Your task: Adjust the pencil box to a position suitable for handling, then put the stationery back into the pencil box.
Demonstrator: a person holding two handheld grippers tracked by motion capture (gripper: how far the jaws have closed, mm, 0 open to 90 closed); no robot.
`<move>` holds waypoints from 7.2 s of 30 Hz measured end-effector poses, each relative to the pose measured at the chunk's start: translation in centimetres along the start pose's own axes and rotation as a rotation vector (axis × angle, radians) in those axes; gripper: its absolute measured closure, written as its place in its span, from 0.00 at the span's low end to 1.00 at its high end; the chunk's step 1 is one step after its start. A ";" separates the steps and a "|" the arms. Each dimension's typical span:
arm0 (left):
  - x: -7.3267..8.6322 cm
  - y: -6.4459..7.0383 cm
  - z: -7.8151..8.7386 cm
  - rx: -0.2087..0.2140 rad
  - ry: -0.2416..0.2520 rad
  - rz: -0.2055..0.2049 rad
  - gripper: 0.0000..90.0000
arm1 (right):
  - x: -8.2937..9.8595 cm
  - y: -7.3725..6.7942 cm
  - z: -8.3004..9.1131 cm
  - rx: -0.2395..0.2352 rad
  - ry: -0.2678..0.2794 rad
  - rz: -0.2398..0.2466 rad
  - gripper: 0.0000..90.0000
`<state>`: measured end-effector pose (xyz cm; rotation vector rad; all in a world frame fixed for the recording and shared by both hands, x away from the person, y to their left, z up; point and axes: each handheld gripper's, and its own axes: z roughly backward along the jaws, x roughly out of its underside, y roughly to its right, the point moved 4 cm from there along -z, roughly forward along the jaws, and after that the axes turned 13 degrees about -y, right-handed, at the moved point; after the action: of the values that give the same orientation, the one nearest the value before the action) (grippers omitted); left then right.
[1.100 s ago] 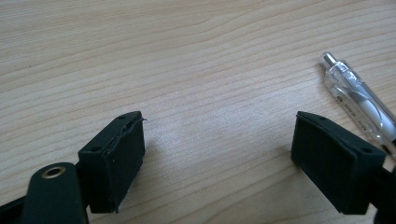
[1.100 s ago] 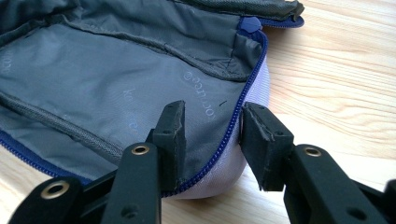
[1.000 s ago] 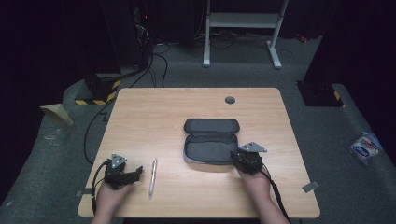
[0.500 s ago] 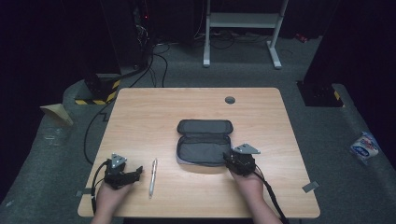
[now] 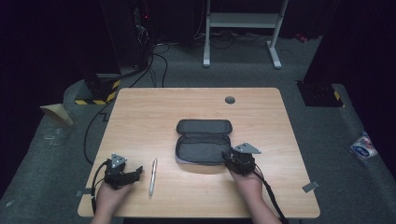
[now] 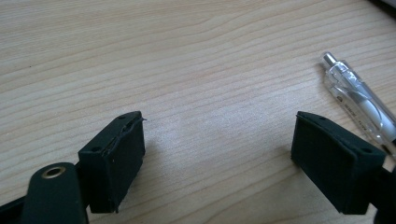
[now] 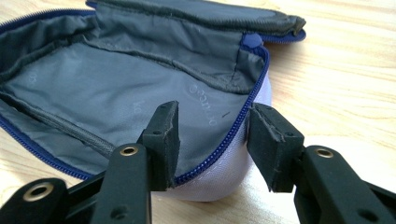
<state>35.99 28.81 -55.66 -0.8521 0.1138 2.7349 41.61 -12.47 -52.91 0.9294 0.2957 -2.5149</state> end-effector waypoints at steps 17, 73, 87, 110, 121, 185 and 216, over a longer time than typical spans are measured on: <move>0.0 0.0 0.0 -0.001 0.001 0.003 0.20 | -0.4 2.9 3.5 0.032 0.047 -0.017 0.51; 0.9 3.6 3.7 0.028 0.070 -0.024 0.34 | 8.0 8.0 4.7 0.119 -0.123 -0.049 0.42; -0.1 6.7 3.7 0.062 0.046 -0.016 0.35 | 7.9 8.0 4.6 0.114 -0.124 -0.048 0.42; 0.5 8.2 2.0 0.101 -0.080 -0.016 0.46 | 7.9 7.9 4.6 0.114 -0.125 -0.041 0.43; 0.8 8.4 2.0 0.096 -0.062 -0.061 0.66 | 7.9 7.9 4.6 0.110 -0.125 -0.038 0.43; 0.7 8.0 3.6 0.188 0.081 -0.145 0.88 | 7.9 7.9 4.6 0.111 -0.124 -0.034 0.43; -3.4 8.8 6.1 0.219 0.142 -0.199 0.88 | 7.9 7.9 4.6 0.111 -0.124 -0.033 0.43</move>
<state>32.85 20.54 -48.75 -0.9393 0.3316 2.4224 37.41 -23.57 -55.02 0.8119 0.1348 -2.6289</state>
